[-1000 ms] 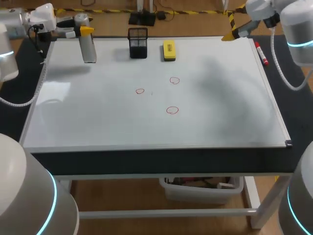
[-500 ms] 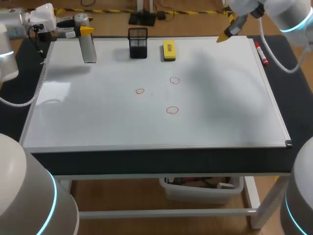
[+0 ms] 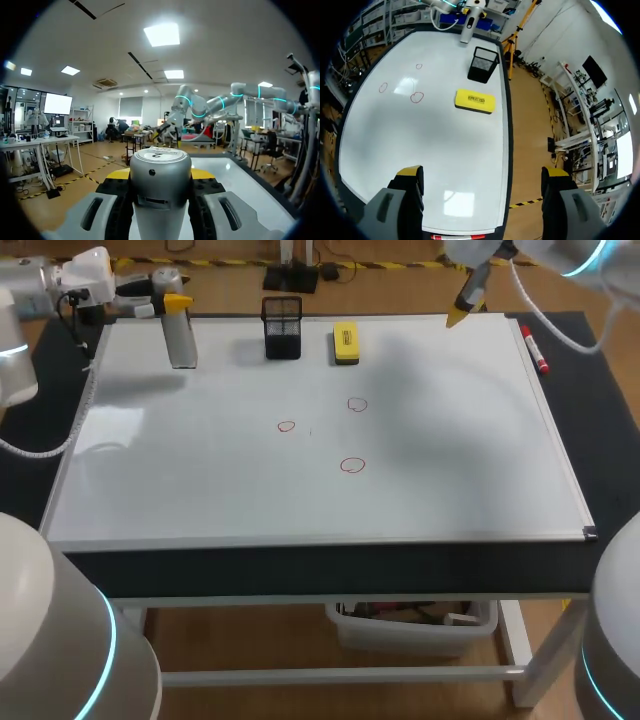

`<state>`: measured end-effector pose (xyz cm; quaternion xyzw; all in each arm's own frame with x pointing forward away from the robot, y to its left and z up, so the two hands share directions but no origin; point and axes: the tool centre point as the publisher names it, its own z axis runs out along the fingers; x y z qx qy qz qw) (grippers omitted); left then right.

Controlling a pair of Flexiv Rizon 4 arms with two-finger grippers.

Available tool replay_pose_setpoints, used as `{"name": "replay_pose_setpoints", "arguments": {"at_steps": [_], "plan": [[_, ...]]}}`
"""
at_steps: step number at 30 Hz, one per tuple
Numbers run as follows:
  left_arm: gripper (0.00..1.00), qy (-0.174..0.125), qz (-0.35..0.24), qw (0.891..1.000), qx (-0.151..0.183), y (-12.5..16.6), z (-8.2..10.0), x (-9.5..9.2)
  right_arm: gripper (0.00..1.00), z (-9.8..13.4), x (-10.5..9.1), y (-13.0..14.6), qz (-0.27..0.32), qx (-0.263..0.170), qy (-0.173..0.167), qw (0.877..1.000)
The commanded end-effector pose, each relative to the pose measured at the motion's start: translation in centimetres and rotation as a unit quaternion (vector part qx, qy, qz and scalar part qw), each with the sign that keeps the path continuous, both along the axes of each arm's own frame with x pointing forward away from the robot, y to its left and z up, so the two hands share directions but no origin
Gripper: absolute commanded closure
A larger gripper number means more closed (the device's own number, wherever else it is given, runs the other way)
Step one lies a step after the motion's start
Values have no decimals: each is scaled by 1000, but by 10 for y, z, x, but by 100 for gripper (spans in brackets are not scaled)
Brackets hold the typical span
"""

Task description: Pick up the inspection probe, press it on each red-marked spot on the whiteboard one by one, put down the probe, pick up the eraser, and wipe off all the red marks.

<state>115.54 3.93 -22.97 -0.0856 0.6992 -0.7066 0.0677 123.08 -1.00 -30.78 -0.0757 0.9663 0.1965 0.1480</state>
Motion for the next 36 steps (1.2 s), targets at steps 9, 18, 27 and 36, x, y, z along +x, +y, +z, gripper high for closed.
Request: {"name": "replay_pose_setpoints", "arguments": {"at_steps": [9,18,27,36], "plan": [[100,0,4,1000,2,-1,2,-3,0,-12,17,22,103,-133,102,980],[100,0,4,1000,2,-1,2,-3,0,-16,26,37,157,-155,94,971],[100,0,4,1000,2,-1,2,-3,0,-18,32,52,210,-172,90,958],[100,0,4,1000,2,-1,2,-3,0,-16,37,67,270,-203,67,939]]}}
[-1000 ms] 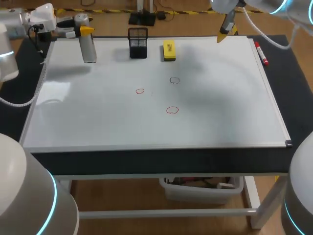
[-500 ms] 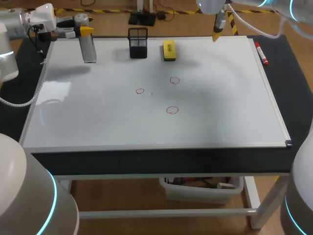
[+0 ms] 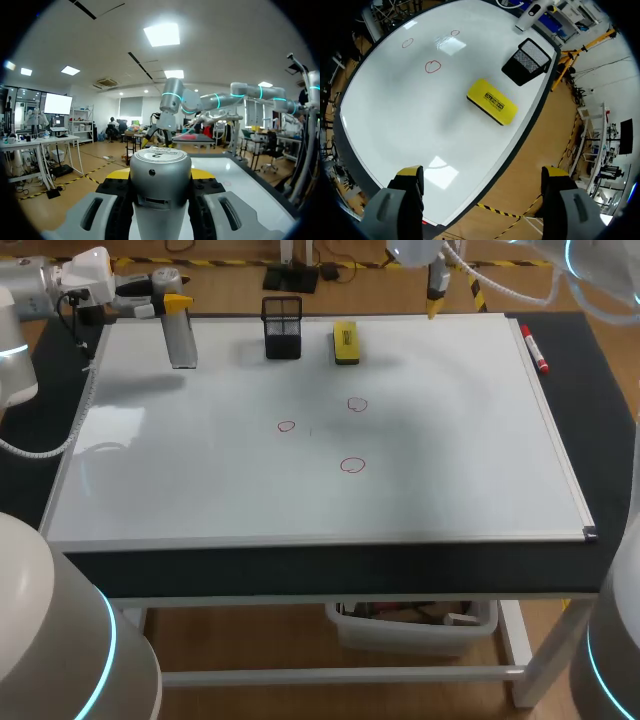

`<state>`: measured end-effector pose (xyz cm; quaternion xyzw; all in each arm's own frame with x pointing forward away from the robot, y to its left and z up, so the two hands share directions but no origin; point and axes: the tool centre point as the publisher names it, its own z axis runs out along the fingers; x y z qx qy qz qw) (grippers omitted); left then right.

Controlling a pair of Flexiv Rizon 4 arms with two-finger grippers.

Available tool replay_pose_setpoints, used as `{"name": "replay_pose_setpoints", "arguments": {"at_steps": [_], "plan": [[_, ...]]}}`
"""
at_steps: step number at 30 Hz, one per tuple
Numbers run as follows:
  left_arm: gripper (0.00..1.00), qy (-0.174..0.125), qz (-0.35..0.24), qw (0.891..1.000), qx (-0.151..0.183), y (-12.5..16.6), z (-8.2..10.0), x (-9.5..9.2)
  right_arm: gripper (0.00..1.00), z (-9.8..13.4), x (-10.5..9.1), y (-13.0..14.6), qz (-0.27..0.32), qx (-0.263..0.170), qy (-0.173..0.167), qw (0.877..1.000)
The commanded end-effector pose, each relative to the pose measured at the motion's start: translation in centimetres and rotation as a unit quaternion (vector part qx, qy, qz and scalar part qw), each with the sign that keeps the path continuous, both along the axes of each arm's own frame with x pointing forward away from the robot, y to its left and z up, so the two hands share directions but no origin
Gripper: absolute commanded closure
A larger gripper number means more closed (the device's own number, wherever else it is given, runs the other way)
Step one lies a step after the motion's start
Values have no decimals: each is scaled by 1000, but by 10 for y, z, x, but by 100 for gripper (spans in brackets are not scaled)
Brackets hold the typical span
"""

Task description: Pick up the inspection probe, press it on each red-marked spot on the whiteboard one by one, put down the probe, pick up the eraser, and wipe off all the red marks.

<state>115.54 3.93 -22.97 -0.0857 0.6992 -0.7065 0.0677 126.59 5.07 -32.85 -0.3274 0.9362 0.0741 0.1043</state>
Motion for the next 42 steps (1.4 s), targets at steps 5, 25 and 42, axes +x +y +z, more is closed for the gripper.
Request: {"name": "replay_pose_setpoints", "arguments": {"at_steps": [5,25,42], "plan": [[100,0,3,1000,2,-1,2,-3,0,10,5,11,4,-46,59,997],[100,0,3,1000,2,-1,2,-3,0,7,6,13,36,-56,70,995],[100,0,3,1000,2,-1,2,-3,0,-12,-4,45,153,-50,76,984]]}}
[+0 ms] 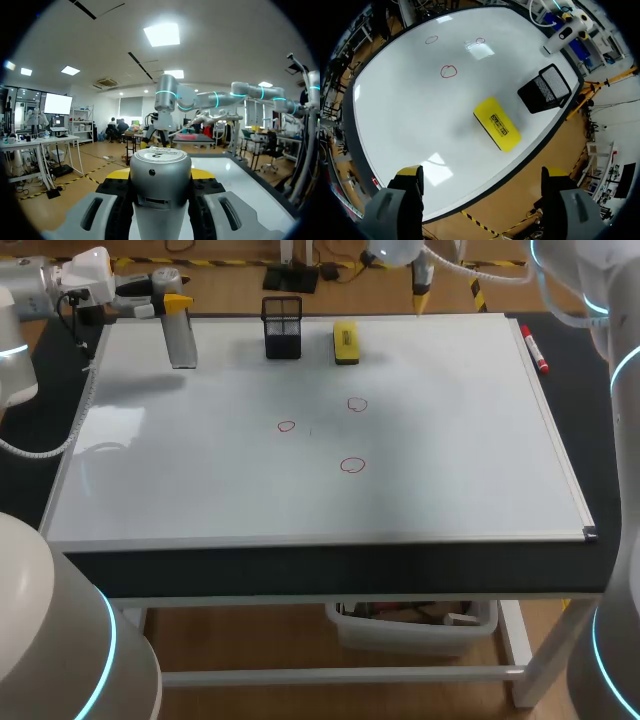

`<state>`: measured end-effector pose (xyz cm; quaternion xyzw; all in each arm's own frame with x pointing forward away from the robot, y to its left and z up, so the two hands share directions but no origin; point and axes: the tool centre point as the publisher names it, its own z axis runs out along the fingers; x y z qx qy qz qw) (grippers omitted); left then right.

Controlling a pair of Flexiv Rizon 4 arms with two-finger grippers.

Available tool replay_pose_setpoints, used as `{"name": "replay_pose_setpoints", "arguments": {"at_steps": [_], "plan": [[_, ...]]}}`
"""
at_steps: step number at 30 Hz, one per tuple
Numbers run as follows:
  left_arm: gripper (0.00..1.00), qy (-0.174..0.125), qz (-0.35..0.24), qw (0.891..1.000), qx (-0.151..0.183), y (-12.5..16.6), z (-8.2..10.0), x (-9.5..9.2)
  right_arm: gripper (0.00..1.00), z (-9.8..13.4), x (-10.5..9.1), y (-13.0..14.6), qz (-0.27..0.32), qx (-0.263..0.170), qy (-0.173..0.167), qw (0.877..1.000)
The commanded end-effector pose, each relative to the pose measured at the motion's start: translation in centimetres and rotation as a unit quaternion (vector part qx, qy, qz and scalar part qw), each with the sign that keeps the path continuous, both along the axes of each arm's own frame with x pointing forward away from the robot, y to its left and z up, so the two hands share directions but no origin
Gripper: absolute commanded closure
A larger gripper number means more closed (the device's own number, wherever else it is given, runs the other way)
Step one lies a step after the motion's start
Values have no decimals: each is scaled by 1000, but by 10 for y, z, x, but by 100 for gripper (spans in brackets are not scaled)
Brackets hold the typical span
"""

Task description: Pick up the inspection probe, press it on each red-marked spot on the whiteboard one by one, put down the probe, pick up the eraser, and wipe off all the red marks.

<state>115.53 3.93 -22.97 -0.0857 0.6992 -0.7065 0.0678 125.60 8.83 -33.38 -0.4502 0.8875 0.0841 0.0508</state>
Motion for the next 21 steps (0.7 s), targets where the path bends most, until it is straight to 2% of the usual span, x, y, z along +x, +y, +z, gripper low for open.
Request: {"name": "replay_pose_setpoints", "arguments": {"at_steps": [1,11,21], "plan": [[100,0,3,1000,2,-1,2,-2,0,-9,6,10,26,-37,32,998],[100,0,3,1000,2,-1,2,-2,0,-26,-3,41,98,-44,35,994],[100,0,3,1000,2,-1,2,-2,0,-40,-10,60,190,-76,22,979]]}}
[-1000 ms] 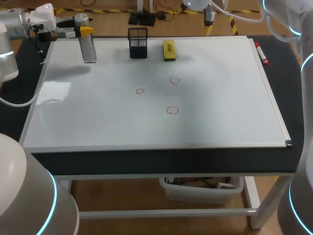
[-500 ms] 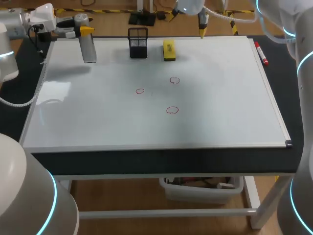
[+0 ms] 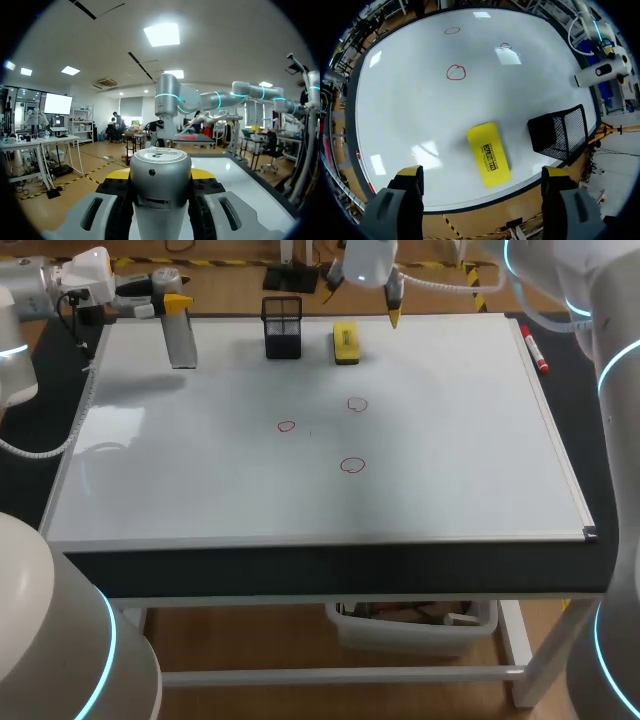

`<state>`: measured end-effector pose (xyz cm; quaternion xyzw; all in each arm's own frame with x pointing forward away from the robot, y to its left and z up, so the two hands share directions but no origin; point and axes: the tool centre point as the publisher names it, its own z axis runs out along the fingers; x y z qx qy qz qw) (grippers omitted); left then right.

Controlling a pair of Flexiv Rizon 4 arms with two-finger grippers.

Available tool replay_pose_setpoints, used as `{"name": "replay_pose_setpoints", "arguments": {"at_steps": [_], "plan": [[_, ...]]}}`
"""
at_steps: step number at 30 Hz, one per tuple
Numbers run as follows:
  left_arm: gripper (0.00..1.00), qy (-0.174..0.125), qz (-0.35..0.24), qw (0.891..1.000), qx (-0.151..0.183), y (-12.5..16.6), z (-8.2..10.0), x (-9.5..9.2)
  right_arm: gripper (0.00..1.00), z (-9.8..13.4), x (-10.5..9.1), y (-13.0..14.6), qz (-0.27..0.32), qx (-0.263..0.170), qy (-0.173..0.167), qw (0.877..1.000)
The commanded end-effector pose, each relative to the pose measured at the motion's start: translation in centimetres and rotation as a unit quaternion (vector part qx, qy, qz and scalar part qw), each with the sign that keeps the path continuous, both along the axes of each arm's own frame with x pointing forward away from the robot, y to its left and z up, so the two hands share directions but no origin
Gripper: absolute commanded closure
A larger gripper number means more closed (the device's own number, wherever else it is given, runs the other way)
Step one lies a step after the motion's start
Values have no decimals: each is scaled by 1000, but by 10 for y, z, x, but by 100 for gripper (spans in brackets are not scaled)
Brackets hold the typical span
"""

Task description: Pick up the inspection probe, press it on each red-marked spot on the whiteboard one by one, put down the probe, pick up the eraser, and wipe off all the red marks.

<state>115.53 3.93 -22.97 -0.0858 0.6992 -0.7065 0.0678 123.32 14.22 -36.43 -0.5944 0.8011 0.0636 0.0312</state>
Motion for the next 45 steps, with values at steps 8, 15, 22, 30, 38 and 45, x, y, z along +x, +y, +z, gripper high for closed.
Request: {"name": "replay_pose_setpoints", "arguments": {"at_steps": [8,15,22,30,38,45], "plan": [[100,0,3,1000,2,-1,2,-2,0,-20,12,6,62,-55,24,996],[100,0,3,1000,2,-1,2,-2,0,-28,12,7,96,-45,21,994],[100,0,3,1000,2,-1,2,-2,0,-41,14,9,103,-40,23,994],[100,0,3,1000,2,-1,2,-2,0,-53,18,9,119,-31,33,992],[100,0,3,1000,2,-1,2,-2,0,-64,25,10,123,-38,45,991],[100,0,3,1000,2,-1,2,-2,0,-70,35,11,122,-45,50,990]]}}
